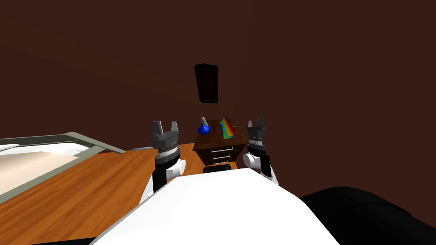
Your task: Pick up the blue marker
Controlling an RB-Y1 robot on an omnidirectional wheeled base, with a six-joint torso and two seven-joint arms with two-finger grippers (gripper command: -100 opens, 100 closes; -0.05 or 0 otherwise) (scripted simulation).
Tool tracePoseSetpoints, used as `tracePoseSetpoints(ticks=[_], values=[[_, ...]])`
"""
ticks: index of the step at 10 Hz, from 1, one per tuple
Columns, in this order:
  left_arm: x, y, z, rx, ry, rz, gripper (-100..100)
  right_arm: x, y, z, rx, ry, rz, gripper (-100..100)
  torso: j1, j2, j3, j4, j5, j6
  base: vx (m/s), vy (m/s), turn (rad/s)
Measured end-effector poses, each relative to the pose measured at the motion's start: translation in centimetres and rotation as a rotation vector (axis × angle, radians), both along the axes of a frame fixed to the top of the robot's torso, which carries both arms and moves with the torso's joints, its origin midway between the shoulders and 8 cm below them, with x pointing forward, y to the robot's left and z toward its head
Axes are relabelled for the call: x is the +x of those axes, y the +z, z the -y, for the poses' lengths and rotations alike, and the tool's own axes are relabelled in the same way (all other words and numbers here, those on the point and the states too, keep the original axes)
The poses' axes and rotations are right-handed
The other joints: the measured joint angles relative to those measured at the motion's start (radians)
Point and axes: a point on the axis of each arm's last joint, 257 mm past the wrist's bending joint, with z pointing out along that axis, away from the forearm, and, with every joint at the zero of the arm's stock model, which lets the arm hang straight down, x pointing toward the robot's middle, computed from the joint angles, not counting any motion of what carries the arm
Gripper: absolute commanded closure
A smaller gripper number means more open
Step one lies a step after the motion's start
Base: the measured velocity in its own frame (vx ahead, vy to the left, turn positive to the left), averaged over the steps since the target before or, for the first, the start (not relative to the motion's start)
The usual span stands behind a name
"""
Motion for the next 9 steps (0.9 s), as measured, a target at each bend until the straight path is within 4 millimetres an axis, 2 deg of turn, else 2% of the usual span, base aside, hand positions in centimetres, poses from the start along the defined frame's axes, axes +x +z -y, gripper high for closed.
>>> tracePoseSetpoints(ticks=[5, 9], values=[[0.0, 0.0, 0.0, 0.0, 0.0, 0.0, 0, 1.5, -1.0, -1.8, -0.18, 0.007, -0.062, -100, 0.003, 0.01, 0.006, 0.002, 0.001, 0.0, -0.137, 0.048, 0.047], [0.0, 0.0, 0.0, 0.0, 0.0, 0.0, 0, 3.7, -4.0, -2.5, -0.38, -0.022, -0.153, -100, 0.005, 0.01, 0.006, 0.002, 0.001, 0.0, -0.142, 0.077, 0.048]])
